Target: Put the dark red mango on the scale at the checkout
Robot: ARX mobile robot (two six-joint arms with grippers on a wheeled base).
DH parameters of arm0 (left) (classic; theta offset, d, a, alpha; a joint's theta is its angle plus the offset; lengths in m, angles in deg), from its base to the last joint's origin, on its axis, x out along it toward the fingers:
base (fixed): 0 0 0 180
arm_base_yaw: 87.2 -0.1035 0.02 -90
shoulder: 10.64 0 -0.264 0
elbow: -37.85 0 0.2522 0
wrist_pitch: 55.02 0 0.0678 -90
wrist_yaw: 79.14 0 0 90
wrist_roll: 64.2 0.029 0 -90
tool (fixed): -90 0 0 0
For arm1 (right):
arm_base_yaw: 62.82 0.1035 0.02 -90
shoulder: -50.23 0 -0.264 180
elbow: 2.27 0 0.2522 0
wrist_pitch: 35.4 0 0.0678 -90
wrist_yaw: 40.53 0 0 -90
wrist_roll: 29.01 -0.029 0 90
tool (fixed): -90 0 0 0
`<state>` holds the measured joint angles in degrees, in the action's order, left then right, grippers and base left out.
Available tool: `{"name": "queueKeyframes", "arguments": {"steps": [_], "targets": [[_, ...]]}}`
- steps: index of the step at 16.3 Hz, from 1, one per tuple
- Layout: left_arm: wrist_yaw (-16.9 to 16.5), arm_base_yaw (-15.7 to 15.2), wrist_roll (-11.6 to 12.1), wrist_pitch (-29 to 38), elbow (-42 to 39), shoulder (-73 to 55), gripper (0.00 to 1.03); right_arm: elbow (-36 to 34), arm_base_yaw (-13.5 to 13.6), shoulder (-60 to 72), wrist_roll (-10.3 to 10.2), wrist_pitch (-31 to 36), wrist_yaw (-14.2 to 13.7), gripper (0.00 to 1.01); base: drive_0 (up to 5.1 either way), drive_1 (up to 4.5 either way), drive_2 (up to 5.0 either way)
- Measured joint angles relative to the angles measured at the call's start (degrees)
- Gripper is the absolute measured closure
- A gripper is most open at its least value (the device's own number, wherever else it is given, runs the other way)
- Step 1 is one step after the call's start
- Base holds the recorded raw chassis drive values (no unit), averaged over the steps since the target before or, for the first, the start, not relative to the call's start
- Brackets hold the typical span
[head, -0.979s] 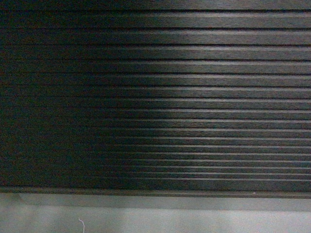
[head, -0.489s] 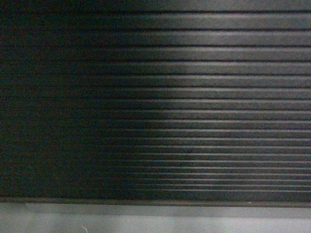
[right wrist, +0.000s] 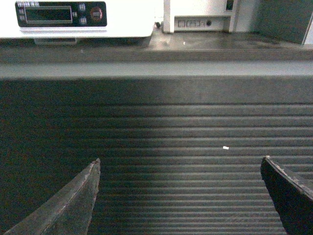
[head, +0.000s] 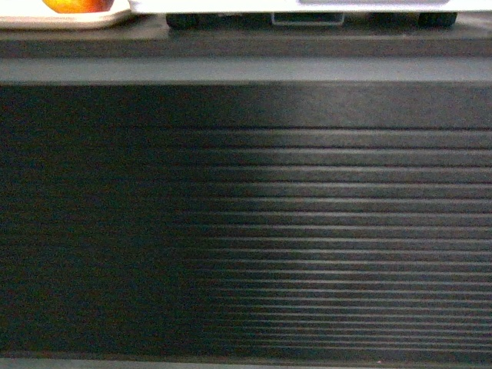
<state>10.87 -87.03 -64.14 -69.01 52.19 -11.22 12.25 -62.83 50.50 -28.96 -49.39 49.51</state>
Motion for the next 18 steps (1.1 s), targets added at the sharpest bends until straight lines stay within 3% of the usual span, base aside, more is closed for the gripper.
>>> {"name": "queueKeyframes", "arguments": {"steps": [18], "targets": [[0.1, 0.0, 0.0, 0.0, 0.0, 0.0, 0.05, 0.0, 0.0, 0.0, 0.0, -0.2, -0.1, 0.03, 0.0, 0.0, 0.0]]}}
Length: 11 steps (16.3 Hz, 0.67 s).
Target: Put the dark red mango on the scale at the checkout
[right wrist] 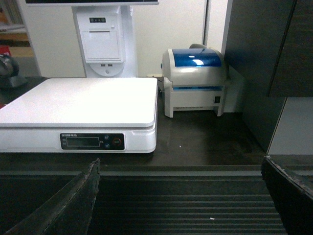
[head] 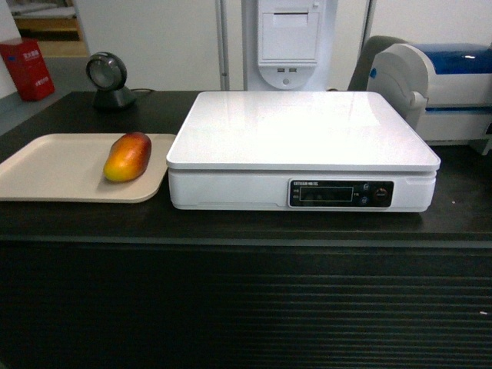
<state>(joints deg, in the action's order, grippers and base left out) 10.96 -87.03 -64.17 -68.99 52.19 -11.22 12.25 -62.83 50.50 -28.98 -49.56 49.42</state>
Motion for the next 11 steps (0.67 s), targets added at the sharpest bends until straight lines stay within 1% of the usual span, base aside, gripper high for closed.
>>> {"name": "queueKeyframes", "arguments": {"steps": [11], "targets": [[-0.1, 0.0, 0.0, 0.0, 0.0, 0.0, 0.05, 0.0, 0.0, 0.0, 0.0, 0.2, 0.1, 0.03, 0.0, 0.0, 0.0]]}}
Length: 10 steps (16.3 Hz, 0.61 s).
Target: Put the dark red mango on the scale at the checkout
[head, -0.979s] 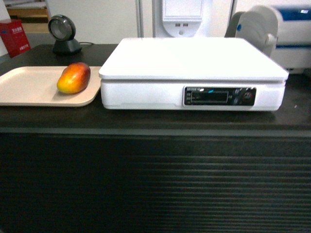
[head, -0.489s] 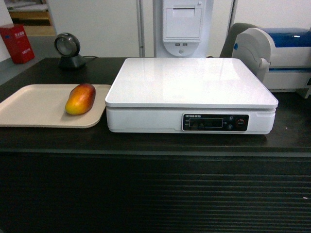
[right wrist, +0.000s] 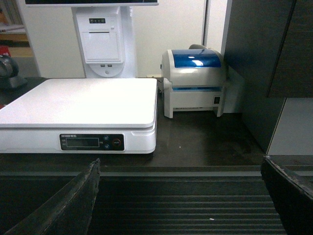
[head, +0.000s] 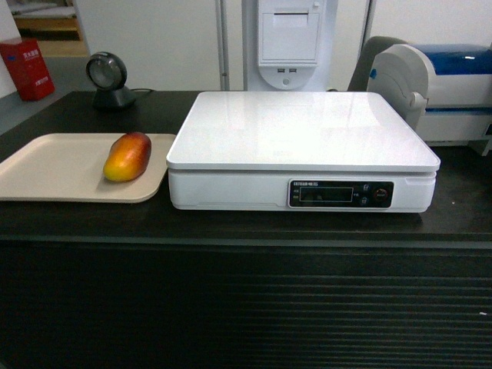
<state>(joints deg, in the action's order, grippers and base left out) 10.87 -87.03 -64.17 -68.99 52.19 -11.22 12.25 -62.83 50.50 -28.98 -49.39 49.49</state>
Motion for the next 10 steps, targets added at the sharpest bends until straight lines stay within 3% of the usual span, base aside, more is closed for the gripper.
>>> {"name": "queueKeyframes", "arguments": {"steps": [10], "targets": [[0.0, 0.0, 0.0, 0.0, 0.0, 0.0, 0.05, 0.0, 0.0, 0.0, 0.0, 0.0, 0.0, 0.03, 0.0, 0.0, 0.0]]}}
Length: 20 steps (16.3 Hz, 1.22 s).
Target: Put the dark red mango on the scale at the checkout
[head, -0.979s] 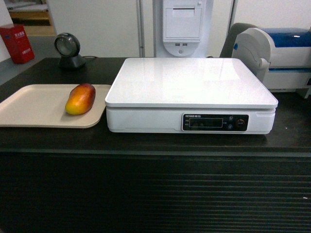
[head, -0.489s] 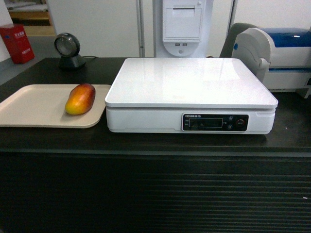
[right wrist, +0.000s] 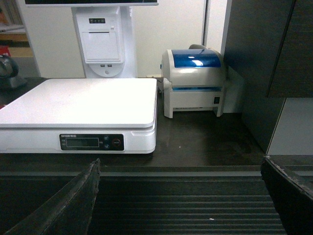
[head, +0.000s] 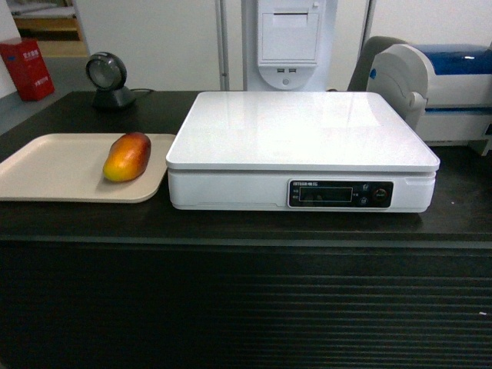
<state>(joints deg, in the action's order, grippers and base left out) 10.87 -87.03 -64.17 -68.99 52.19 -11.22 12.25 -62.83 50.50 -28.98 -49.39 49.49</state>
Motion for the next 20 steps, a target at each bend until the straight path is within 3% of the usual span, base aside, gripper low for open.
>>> {"name": "queueKeyframes", "arguments": {"steps": [6, 7, 8, 9, 10, 13, 14, 17, 20], "targets": [[0.0, 0.0, 0.0, 0.0, 0.0, 0.0, 0.05, 0.0, 0.0, 0.0, 0.0, 0.0, 0.0, 0.03, 0.0, 0.0, 0.0], [7.0, 2.4, -2.8, -6.8, 2.6, -3.9, 0.05, 0.0, 0.0, 0.0, 0.0, 0.0, 0.0, 0.03, 0.0, 0.0, 0.0], [11.1, 1.9, -4.7, -4.2, 6.0, -13.4, 0.05, 0.0, 0.0, 0.0, 0.0, 0.0, 0.1, 0.03, 0.0, 0.0, 0.0], [9.7, -1.9, -5.0, 2.7, 10.0, -22.1, 0.05, 0.0, 0.0, 0.0, 0.0, 0.0, 0.0, 0.03, 0.0, 0.0, 0.0], [6.3, -5.2, -4.9, 9.9, 13.2, -29.4, 0.05, 0.0, 0.0, 0.0, 0.0, 0.0, 0.0, 0.03, 0.0, 0.0, 0.0], [-4.8, -9.9, -2.7, 27.2, 23.2, -55.8, 0.05, 0.0, 0.0, 0.0, 0.0, 0.0, 0.0, 0.03, 0.0, 0.0, 0.0], [-6.7, -10.2, -1.8, 30.4, 28.4, -64.7, 0.05, 0.0, 0.0, 0.0, 0.0, 0.0, 0.0, 0.03, 0.0, 0.0, 0.0], [-10.6, -8.6, 0.1, 27.6, 47.0, -86.8, 0.05, 0.0, 0.0, 0.0, 0.0, 0.0, 0.0, 0.03, 0.0, 0.0, 0.0], [-10.8, -5.8, 2.6, 22.0, 63.1, -104.8, 0.05, 0.0, 0.0, 0.0, 0.0, 0.0, 0.0, 0.03, 0.0, 0.0, 0.0]]}}
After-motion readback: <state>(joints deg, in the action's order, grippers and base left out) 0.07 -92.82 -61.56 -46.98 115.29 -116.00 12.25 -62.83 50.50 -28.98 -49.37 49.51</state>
